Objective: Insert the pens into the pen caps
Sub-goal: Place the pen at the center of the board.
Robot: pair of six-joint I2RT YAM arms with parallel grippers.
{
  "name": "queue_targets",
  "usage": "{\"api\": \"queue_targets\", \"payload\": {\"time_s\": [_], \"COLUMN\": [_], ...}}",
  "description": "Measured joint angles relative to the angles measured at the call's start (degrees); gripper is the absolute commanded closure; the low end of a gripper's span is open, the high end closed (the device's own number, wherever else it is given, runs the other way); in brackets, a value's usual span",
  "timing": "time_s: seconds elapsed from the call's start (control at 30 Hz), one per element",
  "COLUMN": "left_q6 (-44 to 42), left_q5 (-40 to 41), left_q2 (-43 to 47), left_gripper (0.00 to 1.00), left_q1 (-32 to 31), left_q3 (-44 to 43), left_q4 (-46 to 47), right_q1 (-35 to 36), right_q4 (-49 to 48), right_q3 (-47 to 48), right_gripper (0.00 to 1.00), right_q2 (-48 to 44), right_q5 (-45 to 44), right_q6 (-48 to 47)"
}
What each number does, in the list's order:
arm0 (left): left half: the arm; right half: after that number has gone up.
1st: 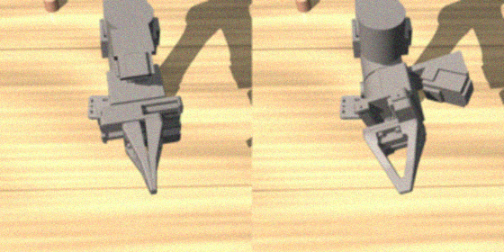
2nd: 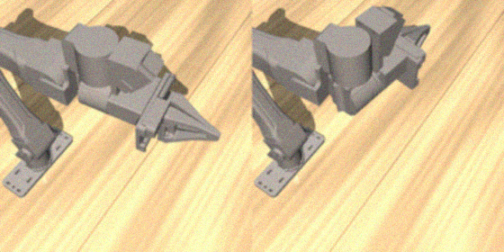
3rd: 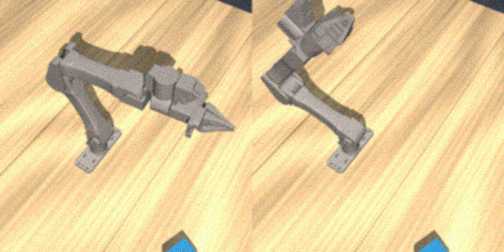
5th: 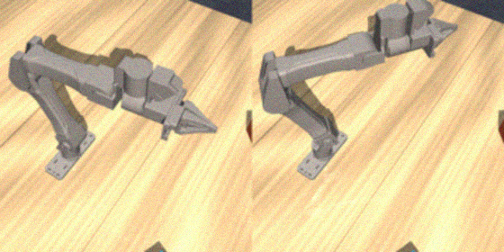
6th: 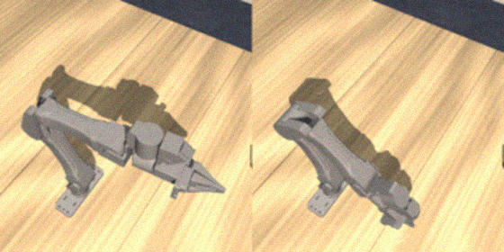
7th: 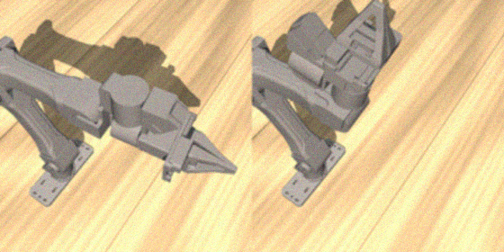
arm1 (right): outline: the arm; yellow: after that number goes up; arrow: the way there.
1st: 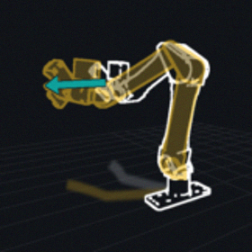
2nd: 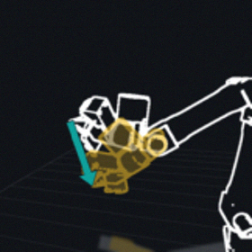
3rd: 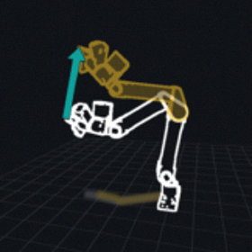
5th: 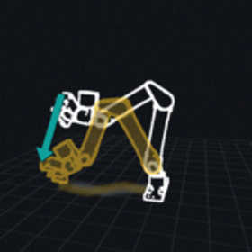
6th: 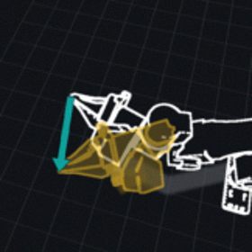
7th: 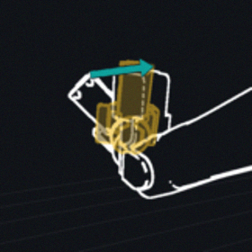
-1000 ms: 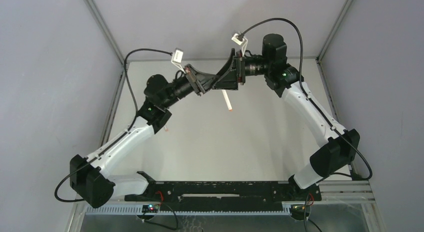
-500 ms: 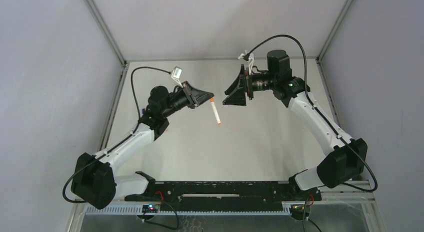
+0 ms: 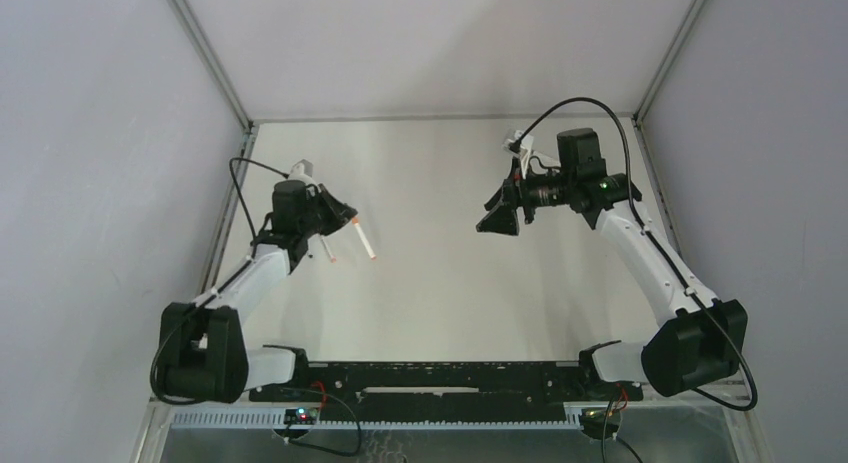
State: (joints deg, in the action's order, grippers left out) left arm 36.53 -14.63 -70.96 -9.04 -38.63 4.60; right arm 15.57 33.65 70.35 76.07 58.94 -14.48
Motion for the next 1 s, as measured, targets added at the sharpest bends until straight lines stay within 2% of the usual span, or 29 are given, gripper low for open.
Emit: {"api": "queue_targets", "payload": {"time_s": [0.2,0.37,0.67,0.77,1.0], "left_q6": [-5.6,-10.1,-13.9,-14.3,-15.2], "left_q5": [7.1,13.0,14.6,14.8,14.6], "left_q2": [-12.4,-21.0,-32.0,-33.3,-33.0], "left_gripper": [0.98,0.91,0.65,0.61,0.59], "left_q1": [6.7,8.3,11.4,11.7,12.1], "left_q3": [-8.3,-17.0,-26.8,-28.3,-31.3], "left_q4": [-13.9,-22.7,-29.7,-31.4,-32.6], "right_q1": [-1.4,-2.4,-3.9,-4.4,-6.1], "right_q4": [1.4,1.6,1.5,1.3,1.4], "right_q3": [-3.1,-3.3,-3.3,-3.3,-3.3], "right_gripper": [0.2,0.19,0.2,0.2,0.2], "right_q2": [-1.0,-1.0,-1.0,-0.9,1.2], "right_q5": [-2.8,-4.0,-4.8,-4.8,-4.9], "right_q6": [-1.4,-2.0,-2.0,-1.9,-2.6]}}
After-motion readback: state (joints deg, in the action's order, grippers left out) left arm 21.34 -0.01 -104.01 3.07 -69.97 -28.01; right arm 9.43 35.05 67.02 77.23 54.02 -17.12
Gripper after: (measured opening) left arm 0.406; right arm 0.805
